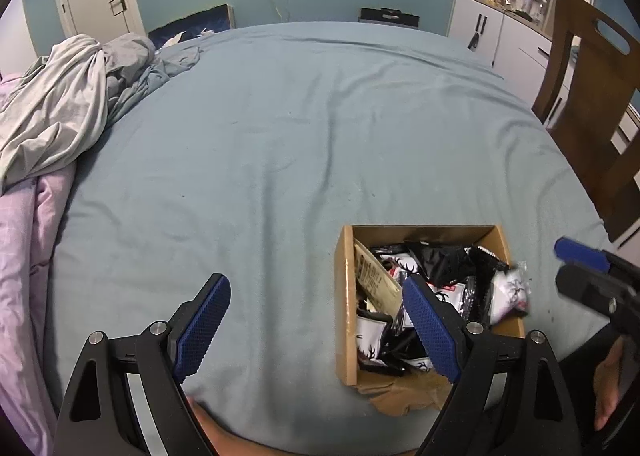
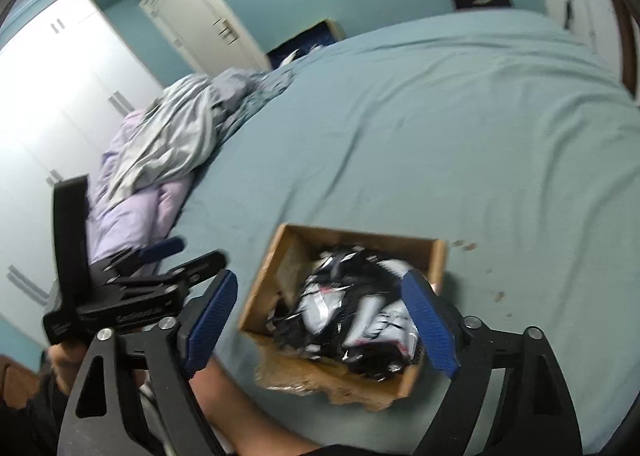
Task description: Organize snacks
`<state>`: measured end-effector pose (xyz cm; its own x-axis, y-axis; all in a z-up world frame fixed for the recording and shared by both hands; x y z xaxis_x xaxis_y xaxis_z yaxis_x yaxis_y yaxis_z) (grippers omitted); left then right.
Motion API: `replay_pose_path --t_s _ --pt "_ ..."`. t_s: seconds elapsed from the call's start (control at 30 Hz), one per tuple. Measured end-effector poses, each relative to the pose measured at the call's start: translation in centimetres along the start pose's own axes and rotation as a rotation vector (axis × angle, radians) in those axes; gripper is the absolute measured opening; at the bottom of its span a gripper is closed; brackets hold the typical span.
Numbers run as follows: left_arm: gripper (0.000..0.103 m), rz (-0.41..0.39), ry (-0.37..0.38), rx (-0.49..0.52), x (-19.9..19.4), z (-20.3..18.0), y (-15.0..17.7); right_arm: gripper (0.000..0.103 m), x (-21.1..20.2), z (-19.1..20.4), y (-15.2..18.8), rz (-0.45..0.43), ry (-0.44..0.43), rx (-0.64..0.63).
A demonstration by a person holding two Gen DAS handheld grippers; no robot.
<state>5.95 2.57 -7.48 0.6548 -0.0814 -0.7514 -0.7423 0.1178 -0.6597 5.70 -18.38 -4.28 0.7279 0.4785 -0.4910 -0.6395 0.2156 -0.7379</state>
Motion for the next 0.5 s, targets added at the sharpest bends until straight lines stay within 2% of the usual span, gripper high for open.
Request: replay_pose_path --t_s 0.07,0.1,0.2,0.33,0.5 --pt "0.089 0.004 0.000 0.001 0.0 0.0 0.0 0.084 0.3 -0.9 -0.3 -0.011 0.068 -0.011" --pt "0.089 0.005 0.002 0.003 0.0 0.0 0.0 0.084 0.6 -1.9 -0.4 -0.006 0.134 -0.023" --pt "0.089 0.006 -0.003 0.013 0.1 -0.2 0.1 0.084 1.2 -3.0 -0.3 0.032 0.254 -0.070" --pt "0.092 0.008 -0.005 0.025 0.0 -0.4 0.2 0.085 1.0 -1.7 -0.1 0.026 0.274 -0.153" --pt "0.093 0.009 -0.017 0.038 0.1 -0.6 0.2 0.085 1.9 -1.9 0.9 0.084 0.313 -0.157"
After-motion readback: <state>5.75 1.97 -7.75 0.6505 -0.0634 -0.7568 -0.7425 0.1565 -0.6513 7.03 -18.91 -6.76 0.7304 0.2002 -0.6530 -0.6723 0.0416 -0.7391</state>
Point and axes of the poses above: each gripper's, at about its wrist camera, not at the fingertips, and x roughly the way its jaws point, z to its left, y to its underside, the point moved 10 cm from there along x, roughly the way its jaws point, and after that the axes turned 8 degrees about -z, right-handed, at the moved point
